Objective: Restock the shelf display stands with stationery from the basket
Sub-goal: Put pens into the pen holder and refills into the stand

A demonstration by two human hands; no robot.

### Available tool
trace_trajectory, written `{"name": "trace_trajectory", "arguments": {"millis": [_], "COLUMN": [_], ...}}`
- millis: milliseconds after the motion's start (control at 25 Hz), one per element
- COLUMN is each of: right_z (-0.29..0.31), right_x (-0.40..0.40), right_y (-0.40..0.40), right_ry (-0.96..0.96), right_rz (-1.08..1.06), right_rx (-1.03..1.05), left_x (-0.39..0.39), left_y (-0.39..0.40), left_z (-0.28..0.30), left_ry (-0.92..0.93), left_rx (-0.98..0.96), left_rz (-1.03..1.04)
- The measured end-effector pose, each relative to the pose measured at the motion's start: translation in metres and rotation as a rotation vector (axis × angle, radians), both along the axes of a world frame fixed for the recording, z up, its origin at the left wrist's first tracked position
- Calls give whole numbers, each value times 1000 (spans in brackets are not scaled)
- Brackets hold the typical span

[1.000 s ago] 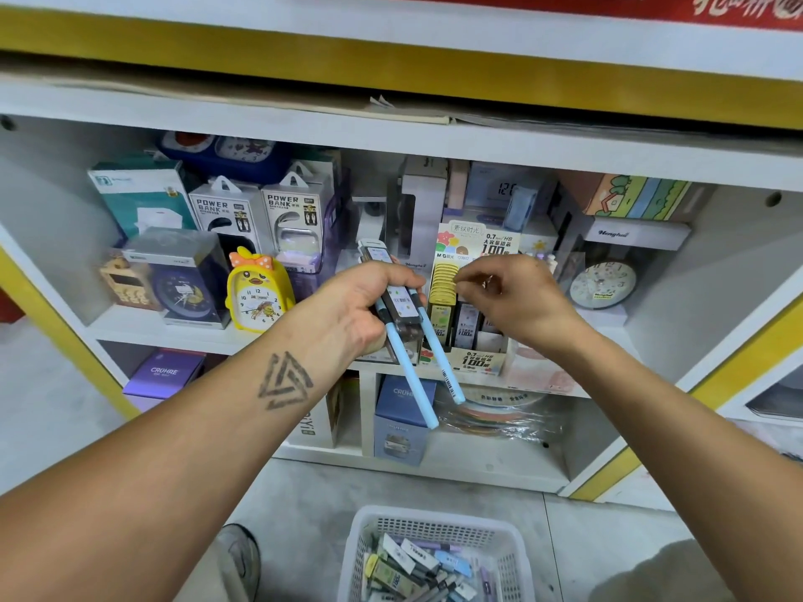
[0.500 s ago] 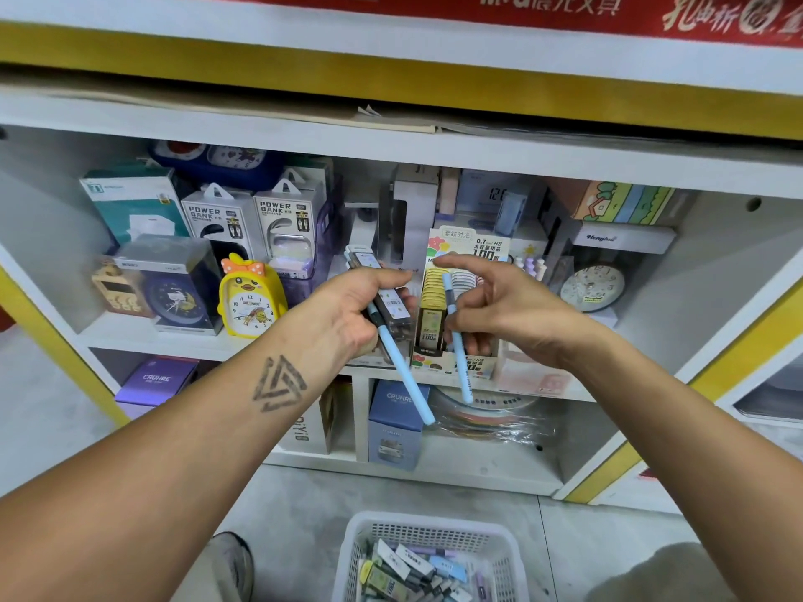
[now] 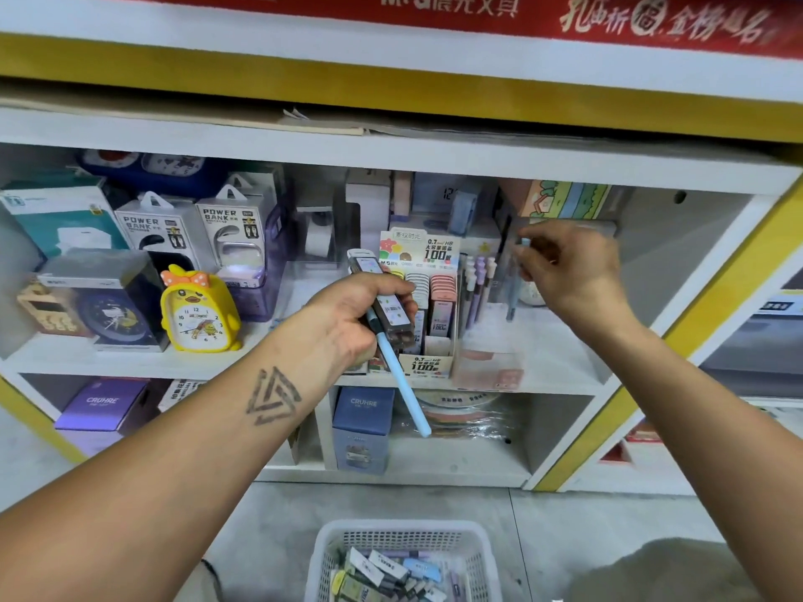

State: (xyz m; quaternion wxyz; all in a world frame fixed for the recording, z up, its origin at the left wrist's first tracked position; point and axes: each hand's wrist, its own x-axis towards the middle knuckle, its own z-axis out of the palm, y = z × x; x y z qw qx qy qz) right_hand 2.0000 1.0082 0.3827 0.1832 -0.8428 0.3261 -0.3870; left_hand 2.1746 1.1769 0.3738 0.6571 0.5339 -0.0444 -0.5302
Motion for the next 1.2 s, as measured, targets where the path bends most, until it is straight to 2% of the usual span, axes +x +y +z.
{"name": "trace_trajectory", "arguments": {"millis": [120,280,600,760,880,1040,1080,1160,1200], "right_z": [-10,-21,-29,-32,-34,-34,-33,-25,-19], "right_x": [-4,-1,8,10,11,14,16,21,23], "right_y": [-9,-15,-18,-19,-22,-17,-12,3,14], "right_ry": [119,178,223,168,165,505,515,391,276], "right_rz": [-6,6,38,44,46,-36,-72,-59,30], "right_rx": [-77,-95,-77,-32,-93,-181,-203,-172,-21], "left_x": [-9,-16,-19,-20,-19,-16,-16,-14,-13], "left_y": [-11,-21,-26,-27,-27,-25,-24,-23,-22], "left_z": [-3,-7,-7,-8,-7,-6,-5,-3,-2], "left_ry": [22,46,38,34,31,48,51,50,50], "left_rx": [-9,-43,-76,-76,-88,-108,-114,-125,-133], "left_rz": [4,38,57,49,52,72,78,104,127]}}
